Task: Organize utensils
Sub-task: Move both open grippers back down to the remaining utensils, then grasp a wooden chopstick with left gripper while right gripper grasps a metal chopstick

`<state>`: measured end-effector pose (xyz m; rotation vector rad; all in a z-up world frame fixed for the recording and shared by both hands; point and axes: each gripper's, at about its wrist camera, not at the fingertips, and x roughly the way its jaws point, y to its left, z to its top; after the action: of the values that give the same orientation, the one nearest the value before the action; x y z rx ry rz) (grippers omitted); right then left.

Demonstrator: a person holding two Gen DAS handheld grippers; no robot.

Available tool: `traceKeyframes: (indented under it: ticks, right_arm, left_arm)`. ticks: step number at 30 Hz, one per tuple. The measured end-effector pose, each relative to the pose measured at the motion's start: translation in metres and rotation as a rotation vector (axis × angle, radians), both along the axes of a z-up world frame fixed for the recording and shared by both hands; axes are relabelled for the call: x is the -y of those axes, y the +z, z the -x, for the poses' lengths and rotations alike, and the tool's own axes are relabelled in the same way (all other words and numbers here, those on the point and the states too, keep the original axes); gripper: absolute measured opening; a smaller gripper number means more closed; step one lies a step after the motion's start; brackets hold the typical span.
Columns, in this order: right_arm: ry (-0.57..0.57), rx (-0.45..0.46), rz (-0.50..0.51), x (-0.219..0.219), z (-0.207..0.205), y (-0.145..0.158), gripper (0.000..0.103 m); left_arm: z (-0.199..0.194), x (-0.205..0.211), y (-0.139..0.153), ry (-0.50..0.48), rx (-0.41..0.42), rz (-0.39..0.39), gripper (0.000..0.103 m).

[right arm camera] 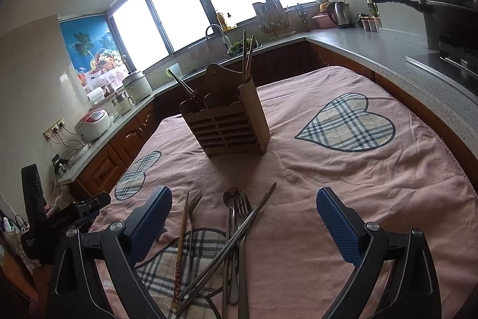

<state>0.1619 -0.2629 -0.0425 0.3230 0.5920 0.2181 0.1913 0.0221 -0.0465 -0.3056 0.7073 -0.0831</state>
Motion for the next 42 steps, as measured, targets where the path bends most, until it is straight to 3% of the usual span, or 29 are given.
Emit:
traceKeyframes:
  ticks: [17,21,32,36,39,42]
  right_arm:
    - [0.038,-0.144,0.015,-0.017,-0.028,-0.033,0.096]
    - [0.04,-0.183,0.0,-0.016,-0.04,-0.041,0.08]
    - [0.038,-0.251,-0.028,-0.017,-0.068,-0.06,0.049]
    - [0.035,-0.276,-0.034,-0.017,-0.079,-0.066,0.037]
    - [0.039,-0.298,-0.038,-0.019,-0.084,-0.071,0.033]
    - [0.04,-0.315,-0.041,-0.019,-0.088,-0.075,0.029]
  left_arm:
    - [-0.035,0.027,-0.028,-0.072,-0.148,-0.135,0.099]
    - [-0.046,0.03,-0.031,-0.075,-0.163,-0.148,0.097]
    - [-0.079,0.034,-0.043,-0.084,-0.217,-0.148,0.074]
    - [-0.091,0.038,-0.048,-0.103,-0.243,-0.131,0.073]
    - [-0.099,0.046,-0.05,-0.126,-0.249,-0.132,0.071]
    - [-0.107,0.054,-0.055,-0.149,-0.268,-0.141,0.062]
